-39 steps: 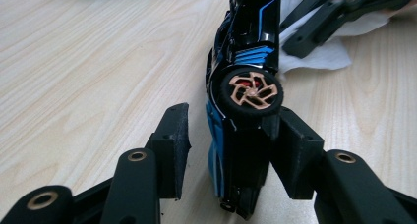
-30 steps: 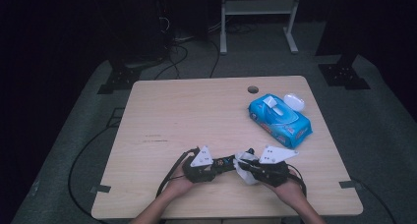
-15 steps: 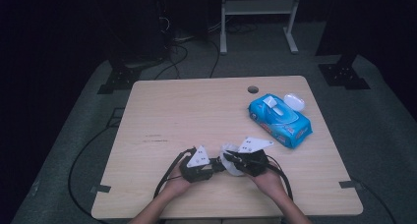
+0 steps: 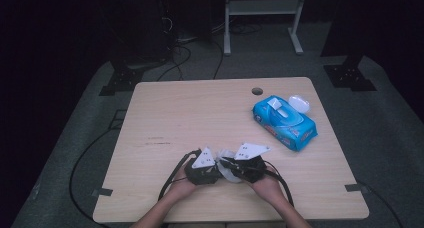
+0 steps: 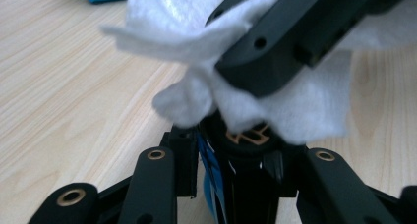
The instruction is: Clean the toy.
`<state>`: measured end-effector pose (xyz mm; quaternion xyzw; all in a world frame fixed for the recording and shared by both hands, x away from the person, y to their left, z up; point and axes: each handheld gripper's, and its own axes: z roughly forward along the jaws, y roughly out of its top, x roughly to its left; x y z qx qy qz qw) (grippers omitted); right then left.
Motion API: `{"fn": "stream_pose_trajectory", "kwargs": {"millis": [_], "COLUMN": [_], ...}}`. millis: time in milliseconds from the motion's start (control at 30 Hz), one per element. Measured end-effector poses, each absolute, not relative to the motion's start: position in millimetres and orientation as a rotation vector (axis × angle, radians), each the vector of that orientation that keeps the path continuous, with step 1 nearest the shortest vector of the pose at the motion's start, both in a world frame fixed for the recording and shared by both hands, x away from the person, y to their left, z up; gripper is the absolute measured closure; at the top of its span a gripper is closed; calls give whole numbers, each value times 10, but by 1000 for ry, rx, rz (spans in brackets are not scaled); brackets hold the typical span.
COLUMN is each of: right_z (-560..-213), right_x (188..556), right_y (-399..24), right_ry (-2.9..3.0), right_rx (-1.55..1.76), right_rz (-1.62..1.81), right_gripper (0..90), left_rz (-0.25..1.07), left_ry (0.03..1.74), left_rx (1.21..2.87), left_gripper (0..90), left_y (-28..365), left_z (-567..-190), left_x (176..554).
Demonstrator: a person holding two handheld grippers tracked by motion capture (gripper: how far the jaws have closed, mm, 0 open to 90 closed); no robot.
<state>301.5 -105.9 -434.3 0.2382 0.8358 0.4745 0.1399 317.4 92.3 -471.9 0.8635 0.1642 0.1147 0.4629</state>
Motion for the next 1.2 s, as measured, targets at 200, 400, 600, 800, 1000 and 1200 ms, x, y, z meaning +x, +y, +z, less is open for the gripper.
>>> {"fn": "stream_pose_trajectory", "kwargs": {"millis": [200,400,600,800,1000,1200], "right_z": [-4340,-4353,-4344,-4359,-4367,-4352], "right_x": [3062,3006,3069,3064,3011,3084], "right_y": [-1273,-1108,-1216,-1201,-989,-1258], "right_ry": [2355,2358,2357,2354,2404,2329], "right_rx": [775,757,776,828,735,810], "right_rz": [1307,1354,1304,1375,1417,1317], "right_gripper": [849,847,849,848,847,848], "left_rz": [293,295,303,308,306,297], "left_ry": [399,407,404,399,394,404], "left_rx": [2120,2120,2117,2127,2127,2126], "left_gripper": [646,646,656,662,664,665], "left_y": [947,950,974,954,965,969], "left_z": [-4709,-4707,-4692,-4681,-4679,-4676], "left_x": [3164,3171,3171,3168,3167,3174]}}
